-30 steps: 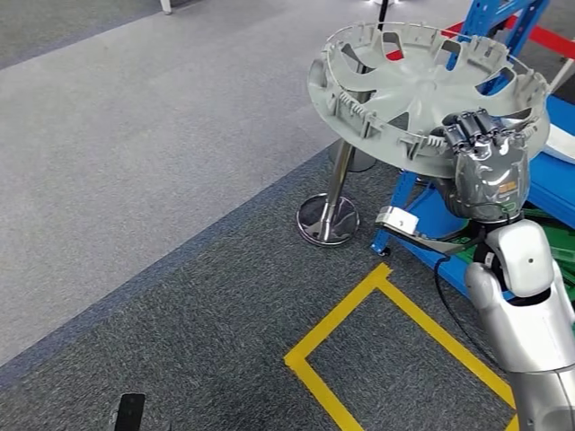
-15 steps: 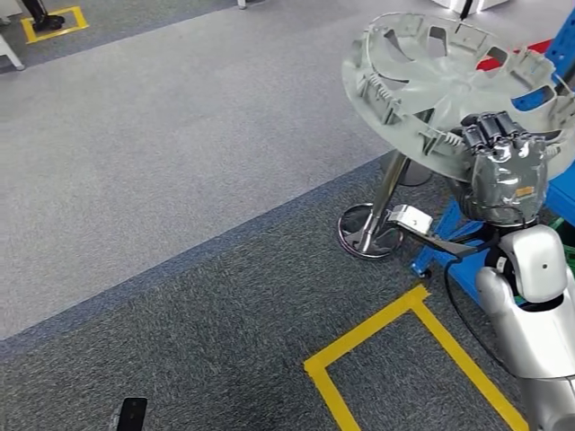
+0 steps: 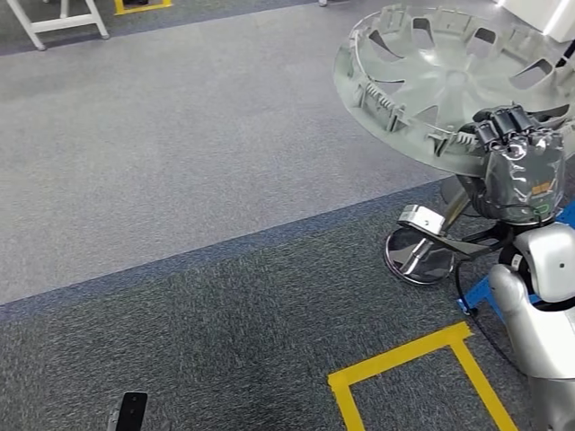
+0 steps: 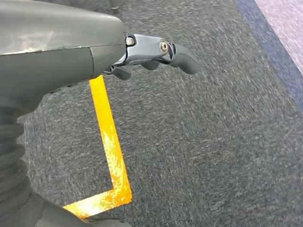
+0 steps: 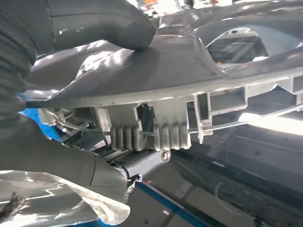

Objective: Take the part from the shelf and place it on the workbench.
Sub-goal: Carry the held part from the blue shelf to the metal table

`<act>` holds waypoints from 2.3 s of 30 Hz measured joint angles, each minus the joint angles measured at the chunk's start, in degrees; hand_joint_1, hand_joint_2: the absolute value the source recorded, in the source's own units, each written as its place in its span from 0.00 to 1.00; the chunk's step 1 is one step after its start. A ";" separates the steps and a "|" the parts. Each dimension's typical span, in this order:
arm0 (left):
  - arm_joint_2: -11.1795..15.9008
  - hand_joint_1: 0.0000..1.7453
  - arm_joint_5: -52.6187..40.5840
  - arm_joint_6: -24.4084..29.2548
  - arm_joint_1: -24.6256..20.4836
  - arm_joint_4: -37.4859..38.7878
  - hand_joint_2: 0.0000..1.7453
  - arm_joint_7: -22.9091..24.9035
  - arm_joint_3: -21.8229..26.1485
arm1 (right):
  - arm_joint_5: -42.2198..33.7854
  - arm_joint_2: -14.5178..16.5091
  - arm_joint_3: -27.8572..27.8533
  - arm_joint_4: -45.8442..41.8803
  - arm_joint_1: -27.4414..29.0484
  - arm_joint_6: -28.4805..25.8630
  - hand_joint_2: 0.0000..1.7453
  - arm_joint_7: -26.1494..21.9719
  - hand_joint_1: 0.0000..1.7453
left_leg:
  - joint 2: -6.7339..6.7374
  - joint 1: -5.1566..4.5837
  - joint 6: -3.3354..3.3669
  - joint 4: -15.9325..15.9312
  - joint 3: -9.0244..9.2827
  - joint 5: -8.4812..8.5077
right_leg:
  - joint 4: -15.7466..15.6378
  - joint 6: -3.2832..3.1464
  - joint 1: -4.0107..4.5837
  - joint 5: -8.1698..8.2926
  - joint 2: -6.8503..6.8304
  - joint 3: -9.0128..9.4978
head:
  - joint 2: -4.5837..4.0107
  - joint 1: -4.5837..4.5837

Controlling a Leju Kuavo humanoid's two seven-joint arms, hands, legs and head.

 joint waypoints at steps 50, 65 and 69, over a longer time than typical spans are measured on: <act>-0.02 0.00 -1.36 7.66 0.23 0.02 1.00 6.05 -0.65 | 1.17 0.08 -1.36 1.79 1.78 -0.59 1.00 1.22 1.00 | 4.94 -0.86 -0.70 -1.08 6.29 -4.80 | -5.52 -1.51 0.58 5.83 -2.77 -0.81 | 0.00 -0.62; 0.10 0.00 -1.32 5.46 0.63 0.02 1.00 4.87 -0.65 | -0.88 0.30 -1.35 2.63 2.81 0.76 1.00 1.34 1.00 | 4.93 -0.82 -0.23 -1.09 2.55 -1.04 | -5.89 -0.89 0.77 0.81 -2.34 5.23 | 0.00 -0.23; 0.18 0.00 -1.27 4.38 0.65 0.02 1.00 4.58 -0.65 | -1.79 0.42 -1.34 2.65 2.74 1.77 1.00 1.09 1.00 | 4.84 -0.57 -1.41 2.84 0.77 -3.68 | -6.12 -2.41 0.60 0.91 -3.24 4.90 | 0.00 -0.32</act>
